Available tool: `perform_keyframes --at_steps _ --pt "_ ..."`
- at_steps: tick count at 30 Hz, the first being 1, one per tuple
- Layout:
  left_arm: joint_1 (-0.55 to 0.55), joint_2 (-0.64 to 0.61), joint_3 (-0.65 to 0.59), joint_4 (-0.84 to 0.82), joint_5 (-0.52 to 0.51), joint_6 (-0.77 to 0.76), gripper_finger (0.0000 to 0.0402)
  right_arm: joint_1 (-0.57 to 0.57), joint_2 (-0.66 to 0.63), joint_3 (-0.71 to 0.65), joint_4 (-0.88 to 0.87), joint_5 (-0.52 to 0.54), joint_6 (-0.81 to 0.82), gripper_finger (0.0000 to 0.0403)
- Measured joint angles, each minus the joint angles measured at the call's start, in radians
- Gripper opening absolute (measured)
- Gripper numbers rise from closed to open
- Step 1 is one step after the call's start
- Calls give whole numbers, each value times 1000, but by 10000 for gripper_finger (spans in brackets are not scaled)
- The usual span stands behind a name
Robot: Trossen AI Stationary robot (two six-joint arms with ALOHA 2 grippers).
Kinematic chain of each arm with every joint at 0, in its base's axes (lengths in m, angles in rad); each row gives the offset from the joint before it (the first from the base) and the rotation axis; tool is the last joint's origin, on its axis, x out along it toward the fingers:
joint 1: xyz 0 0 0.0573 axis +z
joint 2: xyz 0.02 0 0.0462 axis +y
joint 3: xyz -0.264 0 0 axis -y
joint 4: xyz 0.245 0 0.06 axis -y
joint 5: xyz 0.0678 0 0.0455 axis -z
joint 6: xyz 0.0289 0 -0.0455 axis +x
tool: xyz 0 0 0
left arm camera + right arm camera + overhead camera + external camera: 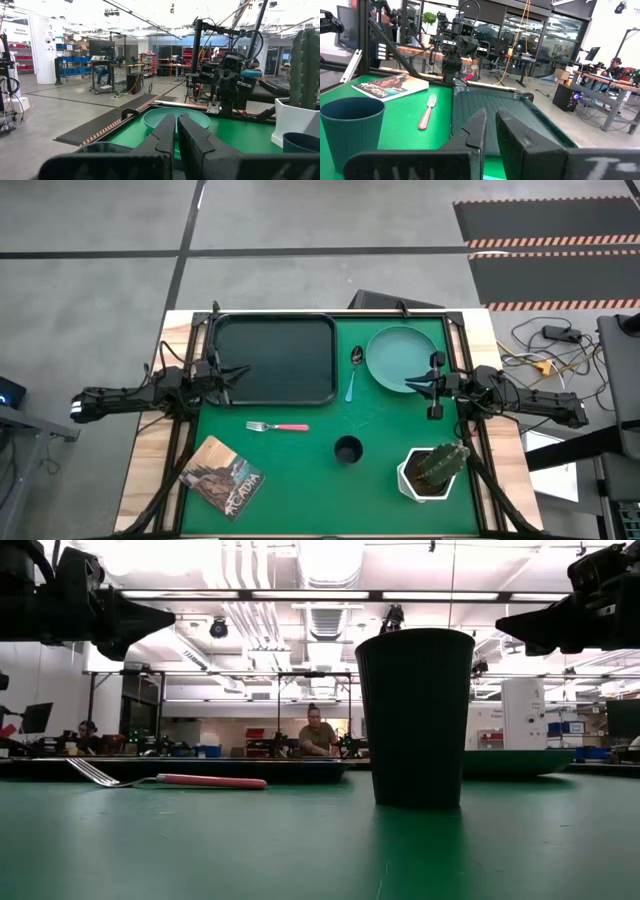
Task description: Pick and place plate/cup/fork/spoon on tray
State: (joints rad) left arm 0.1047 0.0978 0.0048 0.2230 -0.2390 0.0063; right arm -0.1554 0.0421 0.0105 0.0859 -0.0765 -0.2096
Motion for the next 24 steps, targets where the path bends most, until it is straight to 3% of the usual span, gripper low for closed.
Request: perform_keyframes --at_steps 12,19,22,24 --pt "0 0 0 5 0 0 2 0 0 0 9 0 5 31" --pt "0 0 0 137 0 -2 2 0 0 0 10 -1 315 31" --pt "0 0 0 230 0 -22 2 0 0 0 24 1 356 31" --pt "0 0 0 262 0 -115 2 0 0 0 58 0 361 31"
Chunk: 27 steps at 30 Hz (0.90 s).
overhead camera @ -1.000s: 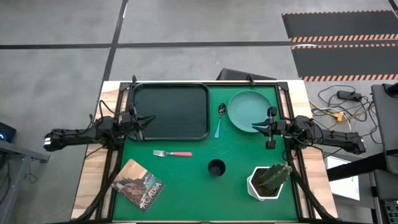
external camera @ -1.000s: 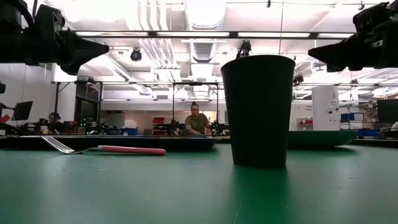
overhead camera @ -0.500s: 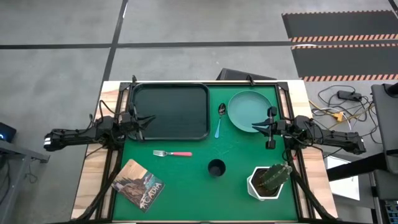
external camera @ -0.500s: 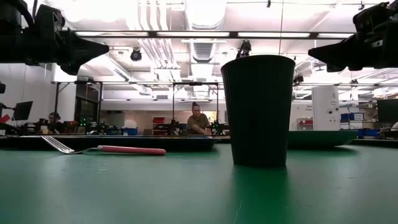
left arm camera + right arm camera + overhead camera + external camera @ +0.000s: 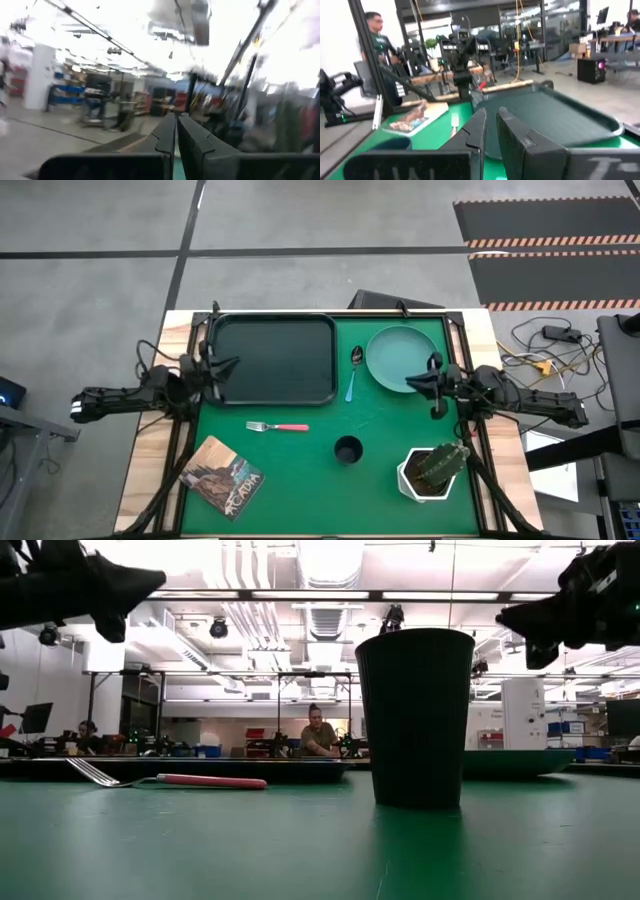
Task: Pick and place plate/cup/fork/spoon on tray
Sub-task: Put the black cup on the black serving tray
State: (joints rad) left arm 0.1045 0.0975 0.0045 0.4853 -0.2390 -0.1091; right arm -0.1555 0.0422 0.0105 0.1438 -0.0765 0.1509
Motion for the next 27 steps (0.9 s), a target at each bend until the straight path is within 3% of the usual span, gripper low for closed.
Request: perform_keyframes --at_steps 5,14,19,27 --pt "0 10 4 82 0 -121 2 0 0 0 138 0 26 31" --pt "0 130 12 213 4 -337 2 0 0 0 424 0 -127 31" --pt "-2 282 80 259 11 -327 2 0 13 10 430 2 -196 31" --pt "-25 628 279 301 86 -329 2 0 25 55 446 -1 -241 31"
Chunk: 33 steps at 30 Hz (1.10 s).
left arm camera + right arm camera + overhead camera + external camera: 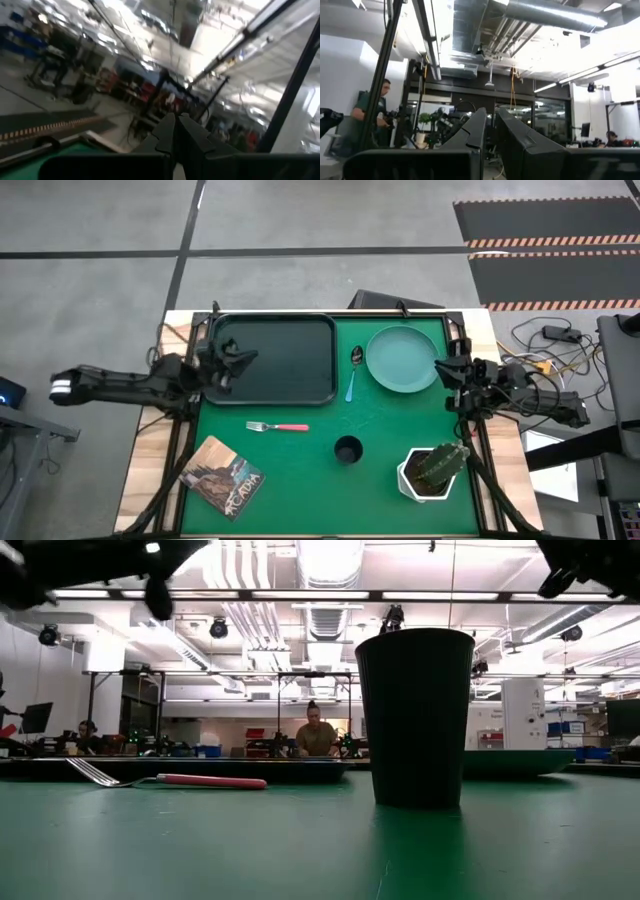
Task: Pick and place plate/cup/fork/spoon on tray
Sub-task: Put the black cup on the black serving tray
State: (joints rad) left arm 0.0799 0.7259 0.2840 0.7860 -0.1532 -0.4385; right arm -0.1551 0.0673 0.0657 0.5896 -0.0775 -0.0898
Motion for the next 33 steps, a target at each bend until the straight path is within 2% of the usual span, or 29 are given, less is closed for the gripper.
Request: perform_keyframes --at_steps 7,9,13,17,22,28,33 --pt "-109 284 213 -68 -5 -2 1 0 0 11 -8 -1 -28 31" --pt "-144 349 286 -138 -28 -16 1 0 0 11 -8 0 -38 31" --pt "-207 468 459 -378 -91 -45 0 0 0 11 4 1 -59 31" --pt "-256 569 640 -685 -140 -119 0 0 0 11 19 2 -84 31" --pt "-304 700 835 -952 -135 -133 0 0 -1 12 29 14 -104 31" --pt "-313 828 1005 -1011 -19 -42 0 0 -1 12 29 78 -113 31" --pt "-333 904 1041 -1016 18 70 0 0 -1 12 33 78 -119 31"
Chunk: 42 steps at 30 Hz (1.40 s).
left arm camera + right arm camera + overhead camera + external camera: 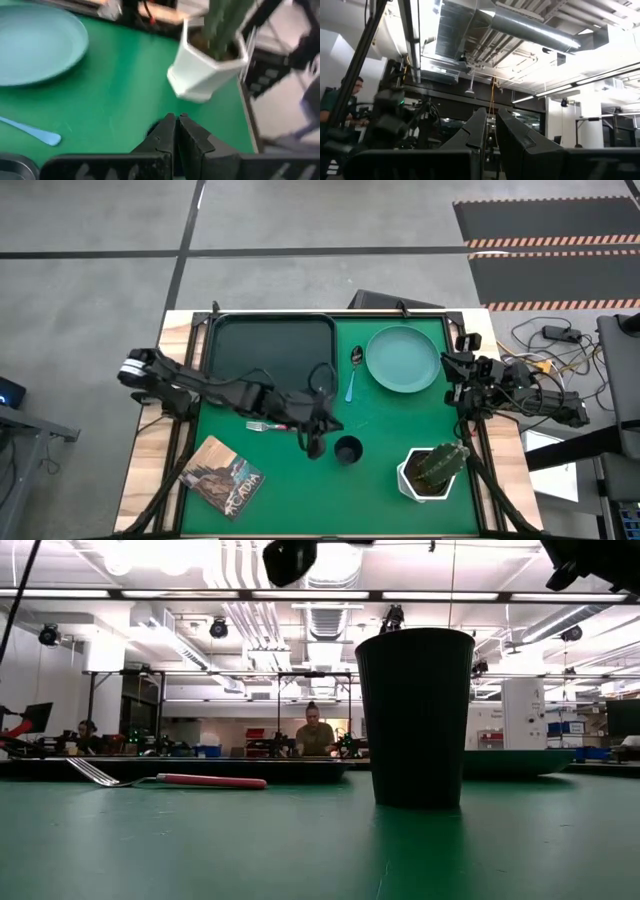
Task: Pick and place plate/cup/fork/spoon on tray
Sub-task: Put the black cup on the black serving tray
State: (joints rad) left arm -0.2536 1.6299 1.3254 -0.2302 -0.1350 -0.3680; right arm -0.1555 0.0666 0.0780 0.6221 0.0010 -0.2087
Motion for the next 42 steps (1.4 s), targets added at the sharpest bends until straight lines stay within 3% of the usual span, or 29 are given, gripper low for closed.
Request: perform_keyframes --at_steps 13,19,24,28,42 --pt "-3 113 -8 10 14 31 10 0 0 0 0 0 9 31" --pt "-3 130 -8 1 29 10 87 0 0 0 -3 0 15 31" --pt "-4 134 -10 2 -93 21 166 0 0 1 -3 0 15 31" --pt "-5 135 -10 18 -111 53 203 0 1 1 -3 0 14 31" --pt "-29 213 -10 91 -99 7 210 0 1 1 -4 2 8 31"
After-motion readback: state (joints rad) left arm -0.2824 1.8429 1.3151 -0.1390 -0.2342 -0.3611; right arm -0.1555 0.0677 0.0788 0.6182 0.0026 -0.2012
